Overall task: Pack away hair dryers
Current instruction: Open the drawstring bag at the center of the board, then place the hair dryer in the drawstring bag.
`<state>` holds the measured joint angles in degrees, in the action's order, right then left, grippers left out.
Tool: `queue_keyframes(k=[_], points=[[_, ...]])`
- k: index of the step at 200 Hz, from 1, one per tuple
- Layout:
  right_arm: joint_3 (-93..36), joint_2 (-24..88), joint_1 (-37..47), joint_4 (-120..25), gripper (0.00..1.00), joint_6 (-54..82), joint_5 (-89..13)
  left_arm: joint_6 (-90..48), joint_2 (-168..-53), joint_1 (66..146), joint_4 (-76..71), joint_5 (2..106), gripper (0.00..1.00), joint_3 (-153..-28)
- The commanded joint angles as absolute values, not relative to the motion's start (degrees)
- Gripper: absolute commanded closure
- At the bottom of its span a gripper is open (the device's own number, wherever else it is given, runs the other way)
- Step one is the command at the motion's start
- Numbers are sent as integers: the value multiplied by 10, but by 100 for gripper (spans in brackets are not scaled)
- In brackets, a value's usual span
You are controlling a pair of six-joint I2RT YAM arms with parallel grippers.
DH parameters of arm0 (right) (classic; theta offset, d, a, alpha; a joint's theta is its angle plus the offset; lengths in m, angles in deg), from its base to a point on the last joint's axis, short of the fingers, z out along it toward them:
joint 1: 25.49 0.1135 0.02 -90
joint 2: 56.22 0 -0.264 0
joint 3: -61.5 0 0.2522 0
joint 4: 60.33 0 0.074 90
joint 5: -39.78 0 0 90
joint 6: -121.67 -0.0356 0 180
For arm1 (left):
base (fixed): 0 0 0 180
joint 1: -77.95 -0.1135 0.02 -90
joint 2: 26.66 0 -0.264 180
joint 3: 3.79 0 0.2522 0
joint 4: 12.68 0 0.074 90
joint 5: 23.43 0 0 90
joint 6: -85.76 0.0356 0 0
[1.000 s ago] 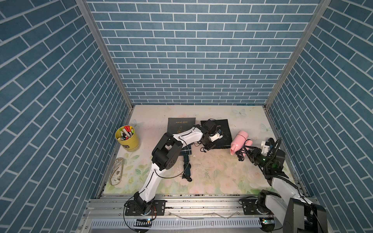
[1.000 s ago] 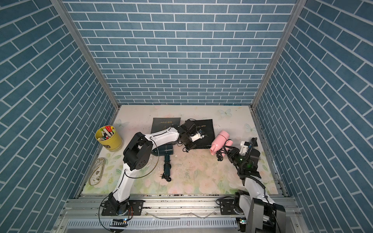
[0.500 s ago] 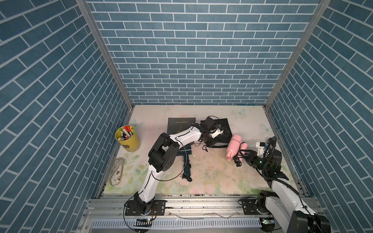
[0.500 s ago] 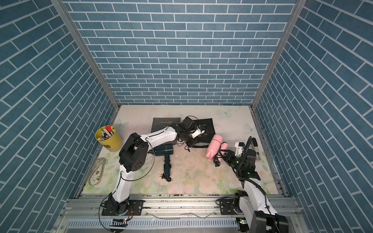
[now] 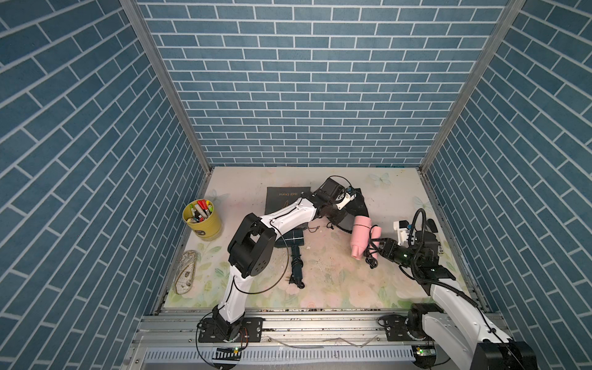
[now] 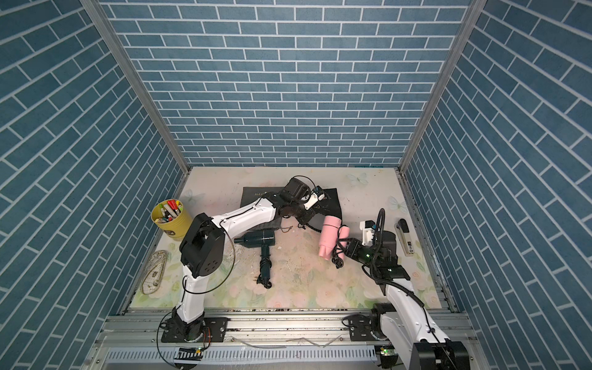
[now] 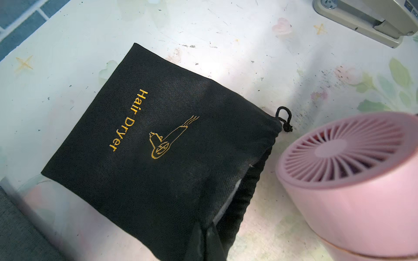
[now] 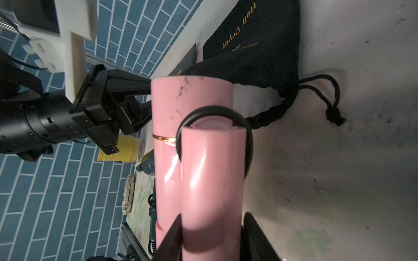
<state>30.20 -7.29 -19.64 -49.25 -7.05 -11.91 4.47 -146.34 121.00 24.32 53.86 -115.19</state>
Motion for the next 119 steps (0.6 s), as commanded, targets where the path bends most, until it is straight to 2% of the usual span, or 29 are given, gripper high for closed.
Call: queue_keyframes(k=[1, 119], points=[[268, -67, -181, -478, 100, -25, -142, 43, -1452, 1216, 241, 542, 100, -1178], [194, 3, -121, -399, 100, 48, -210, 104, -1458, 1273, 259, 584, 100, -1219]])
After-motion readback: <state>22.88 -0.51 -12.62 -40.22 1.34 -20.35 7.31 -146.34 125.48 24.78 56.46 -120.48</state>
